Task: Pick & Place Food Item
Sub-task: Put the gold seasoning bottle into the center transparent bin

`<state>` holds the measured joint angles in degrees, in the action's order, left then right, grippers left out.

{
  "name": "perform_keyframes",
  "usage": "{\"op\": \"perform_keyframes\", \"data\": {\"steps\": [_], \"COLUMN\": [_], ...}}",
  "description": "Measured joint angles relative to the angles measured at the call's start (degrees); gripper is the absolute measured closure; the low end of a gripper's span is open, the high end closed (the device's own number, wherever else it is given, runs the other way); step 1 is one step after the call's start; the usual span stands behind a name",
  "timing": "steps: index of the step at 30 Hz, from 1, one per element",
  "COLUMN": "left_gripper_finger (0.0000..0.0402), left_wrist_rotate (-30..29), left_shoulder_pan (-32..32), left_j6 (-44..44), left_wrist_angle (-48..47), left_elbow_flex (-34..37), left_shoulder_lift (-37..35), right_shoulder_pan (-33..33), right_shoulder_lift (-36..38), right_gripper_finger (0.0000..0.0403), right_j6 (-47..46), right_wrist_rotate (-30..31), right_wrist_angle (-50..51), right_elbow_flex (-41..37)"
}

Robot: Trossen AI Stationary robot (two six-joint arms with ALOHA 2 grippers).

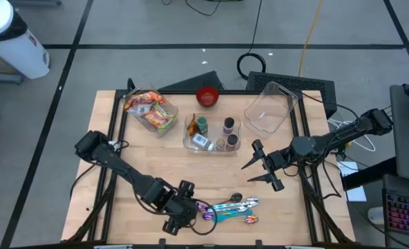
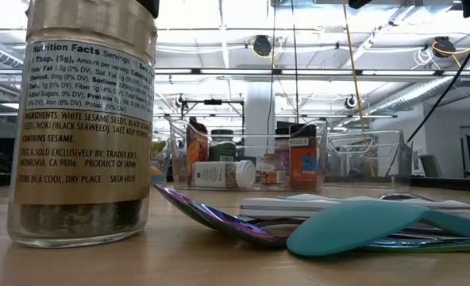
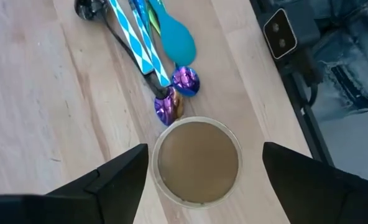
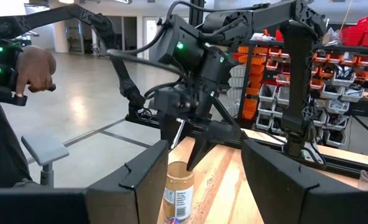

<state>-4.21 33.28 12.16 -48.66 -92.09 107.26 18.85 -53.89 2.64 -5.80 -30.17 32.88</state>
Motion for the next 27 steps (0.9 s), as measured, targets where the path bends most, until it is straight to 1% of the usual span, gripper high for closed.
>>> {"op": "perform_keyframes", "data": {"steps": [4, 8, 18, 27], "left_gripper_finger": [0.0074, 0.0081, 0.0091, 0.0091], "left_wrist_rotate": [-0.03, -0.16, -0.37, 0.52], "left_shoulder_pan": [-0.15, -0.42, -0.53, -1.36], "left_j6": [-0.64, -0.96, -1.40, -1.46], "left_wrist_angle": [-1.30, -1.92, -1.38, -0.90], "left_elbow_flex": [0.00, 0.00, 0.06, 3.83], "left_shoulder_lift": [1.86, 3.06, 3.10, 3.15], "right_shoulder_pan": [-0.01, -0.01, 0.00, 0.00], "right_shoulder_lift": [-0.02, 0.00, 0.00, 0.00], "right_gripper_finger": [0.0206, 0.0206, 0.0206, 0.0206], "right_j6": [0.00, 0.00, 0.02, 0.02], "right_wrist_rotate": [0.00, 0.00, 0.00, 0.00], "right_wrist_angle": [0.00, 0.00, 0.02, 0.00], "right_elbow_flex": [0.00, 0.00, 0.00, 0.00]}}
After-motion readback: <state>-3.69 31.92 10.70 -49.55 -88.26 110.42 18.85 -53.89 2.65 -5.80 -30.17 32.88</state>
